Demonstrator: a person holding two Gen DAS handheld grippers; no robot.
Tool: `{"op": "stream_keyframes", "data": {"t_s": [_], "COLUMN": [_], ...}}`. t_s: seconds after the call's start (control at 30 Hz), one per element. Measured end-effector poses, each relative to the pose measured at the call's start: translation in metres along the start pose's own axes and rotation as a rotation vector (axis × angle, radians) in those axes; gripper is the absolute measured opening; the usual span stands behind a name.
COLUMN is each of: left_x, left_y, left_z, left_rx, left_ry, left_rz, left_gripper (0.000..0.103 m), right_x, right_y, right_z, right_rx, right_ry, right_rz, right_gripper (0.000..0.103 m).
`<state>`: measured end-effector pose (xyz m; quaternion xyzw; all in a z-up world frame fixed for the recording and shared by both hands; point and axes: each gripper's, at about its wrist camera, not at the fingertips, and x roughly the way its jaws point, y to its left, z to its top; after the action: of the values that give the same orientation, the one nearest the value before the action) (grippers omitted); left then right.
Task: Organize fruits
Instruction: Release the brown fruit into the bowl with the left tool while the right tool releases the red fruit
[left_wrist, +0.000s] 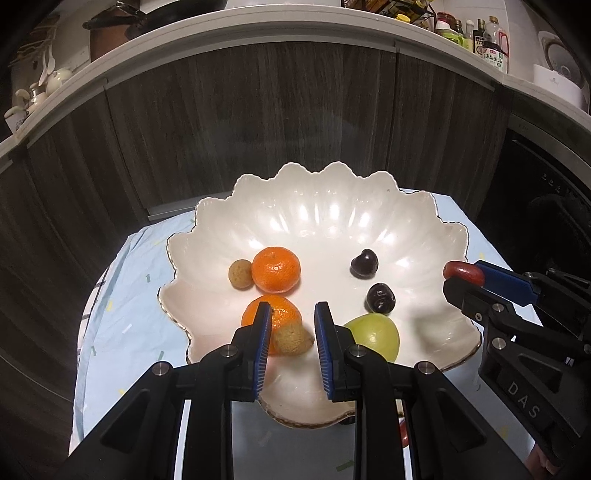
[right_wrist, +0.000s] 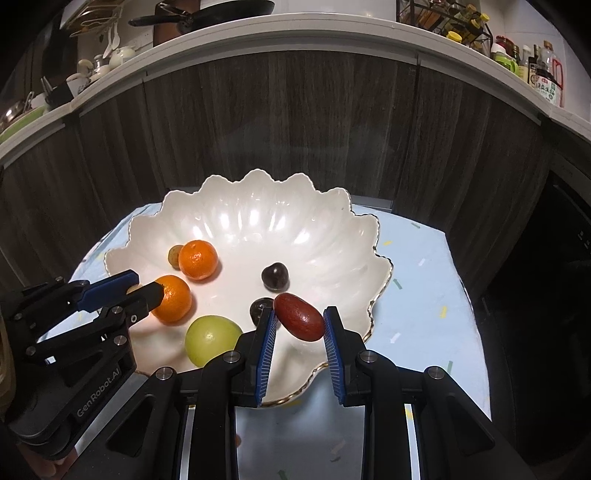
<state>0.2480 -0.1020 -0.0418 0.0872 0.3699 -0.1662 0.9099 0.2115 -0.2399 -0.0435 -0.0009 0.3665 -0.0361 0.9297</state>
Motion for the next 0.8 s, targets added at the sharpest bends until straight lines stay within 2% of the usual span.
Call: {"op": "stream_keyframes", "data": {"t_s": [0.13, 0.23, 0.3, 0.37, 0.4, 0.5, 0.67, 0.8], "left_x": [-0.003, -0.007, -0.010, -0.016, -0.018, -0.025, -0.042, -0.056], "left_y": [0.000, 0.001, 0.001, 0.002, 0.002, 0.003, 0.007, 0.007], "left_z": [-0.001, 0.000, 0.000, -0.001, -0.002, -0.004, -0.009, -0.014], "left_rx": [0.009, 0.010, 0.013, 0.014, 0.016, 0.015, 0.004, 0.006], "left_ry": [-0.005, -0.012, -0.020, -0.033, -0.038, -0.047, -0.070, -0.081], "left_rz": [0.022, 0.042, 0.054, 0.074, 0.082, 0.098, 0.129, 0.147], "left_gripper": [0.038, 0.045, 0.054, 0.063, 0.063, 0.067, 0.081, 0.082], "right_x": [-0.005, -0.009, -0.013, -0.018, -0.021, -0.029, -0.039, -0.046], "right_y": [0.003, 0.003, 0.003, 0.001, 0.001, 0.000, 0.004, 0.006], "right_z": [0.000, 0.001, 0.001, 0.001, 0.001, 0.002, 0.000, -0.006], "right_rx": [-0.017, -0.019, -0.023, -0.024, -0.023, -0.019, -0.020, -0.015], "right_ry": [-0.017, -0.034, -0.049, -0.068, -0.078, -0.093, -0.097, -0.095], "right_rz": [-0.024, -0.046, -0.067, -0.095, -0.107, -0.123, -0.124, -0.125], "right_gripper": [0.034, 0.050, 0.067, 0.075, 0.077, 0.078, 0.080, 0.080]}}
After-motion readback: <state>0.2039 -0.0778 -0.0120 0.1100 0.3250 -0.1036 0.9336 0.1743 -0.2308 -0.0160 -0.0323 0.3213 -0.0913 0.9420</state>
